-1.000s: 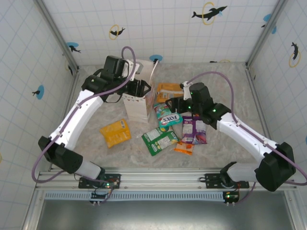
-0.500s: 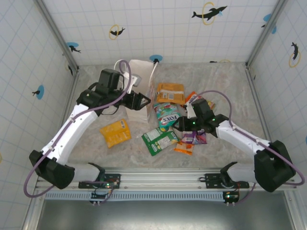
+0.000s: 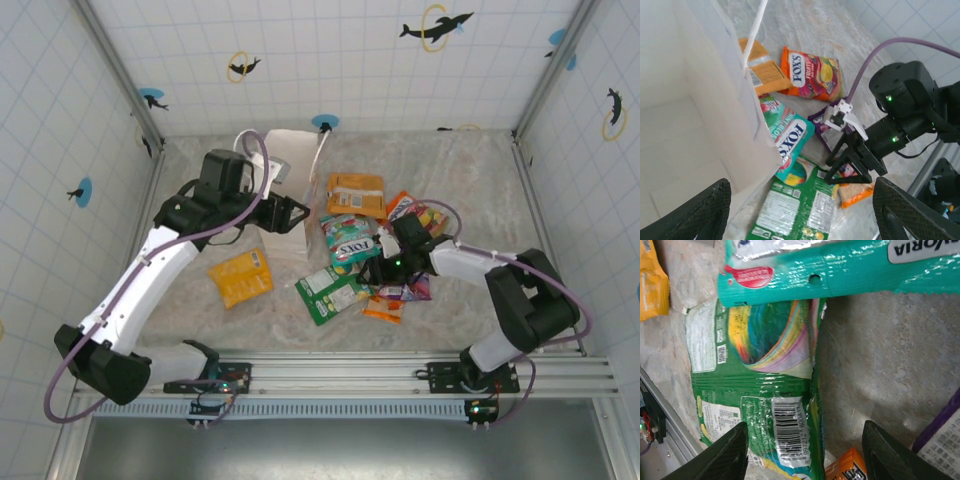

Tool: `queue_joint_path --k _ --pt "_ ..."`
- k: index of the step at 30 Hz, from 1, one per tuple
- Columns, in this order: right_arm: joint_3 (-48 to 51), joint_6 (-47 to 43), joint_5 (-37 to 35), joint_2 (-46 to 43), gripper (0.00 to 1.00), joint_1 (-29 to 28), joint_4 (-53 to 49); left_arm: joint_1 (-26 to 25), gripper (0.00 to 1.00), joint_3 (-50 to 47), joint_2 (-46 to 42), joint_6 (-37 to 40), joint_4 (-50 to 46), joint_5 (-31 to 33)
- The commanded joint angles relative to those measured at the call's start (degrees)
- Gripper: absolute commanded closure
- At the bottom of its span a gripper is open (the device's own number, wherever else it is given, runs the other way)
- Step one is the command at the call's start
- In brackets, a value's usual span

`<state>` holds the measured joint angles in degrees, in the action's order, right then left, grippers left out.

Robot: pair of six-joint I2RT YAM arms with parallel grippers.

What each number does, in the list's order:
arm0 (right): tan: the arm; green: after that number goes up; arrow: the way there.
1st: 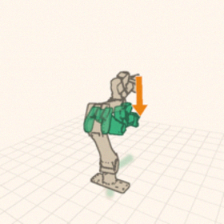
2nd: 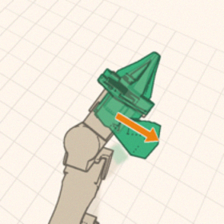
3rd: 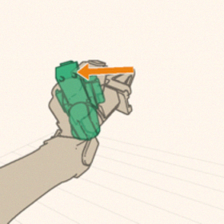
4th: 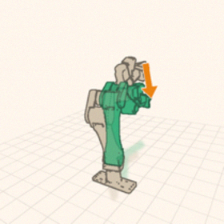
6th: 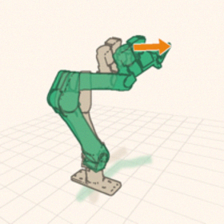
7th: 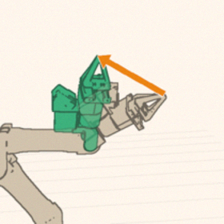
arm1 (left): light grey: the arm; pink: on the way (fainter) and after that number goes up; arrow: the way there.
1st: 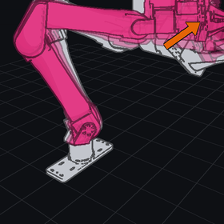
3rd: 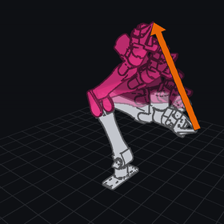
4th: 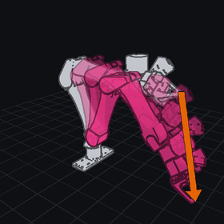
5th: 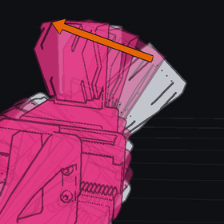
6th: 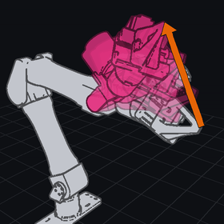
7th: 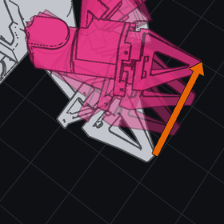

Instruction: Place the snacks into the paper bag

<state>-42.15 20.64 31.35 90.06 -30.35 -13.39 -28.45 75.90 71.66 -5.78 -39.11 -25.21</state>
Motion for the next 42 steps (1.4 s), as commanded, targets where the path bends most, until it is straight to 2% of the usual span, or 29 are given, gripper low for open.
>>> queue_joint_path --k 1,6,9,12,18,23,28,32,42 --pt "-1.97 -2.05 3.54 2.49 0.38 0.26 1.43 0.05 0.24 2.05 -0.59 1.25 2.83 2.17" --pt "-1.62 -2.48 7.30 4.65 0.41 0.11 3.36 0.02 0.24 2.06 -1.38 1.25 6.67 1.74" --pt "-1.71 -2.23 8.26 6.27 0.46 0.11 4.90 -0.02 0.24 1.46 -2.27 1.21 8.81 1.57" --pt "-2.05 -2.32 8.85 7.70 0.56 0.16 6.03 0.08 0.23 1.18 -2.92 1.13 9.84 1.48" --pt "-0.69 -2.72 9.91 6.45 0.83 0.19 7.86 0.06 0.23 0.83 -3.53 1.74 9.89 3.81" --pt "2.60 -2.46 7.82 1.12 0.94 0.25 9.49 0.02 0.23 1.10 -3.62 0.93 10.14 5.15" --pt "6.18 -1.92 4.53 -6.16 1.00 0.20 11.53 0.04 0.22 1.42 -4.37 0.35 11.13 6.53" --pt "8.26 -2.86 2.43 -11.65 1.00 -0.14 11.85 0.08 0.22 2.13 -4.98 0.44 11.03 6.21" --pt "12.53 -7.71 -2.38 -27.61 1.00 -2.61 12.69 0.01 0.22 0.62 -5.59 2.13 11.37 -0.47"
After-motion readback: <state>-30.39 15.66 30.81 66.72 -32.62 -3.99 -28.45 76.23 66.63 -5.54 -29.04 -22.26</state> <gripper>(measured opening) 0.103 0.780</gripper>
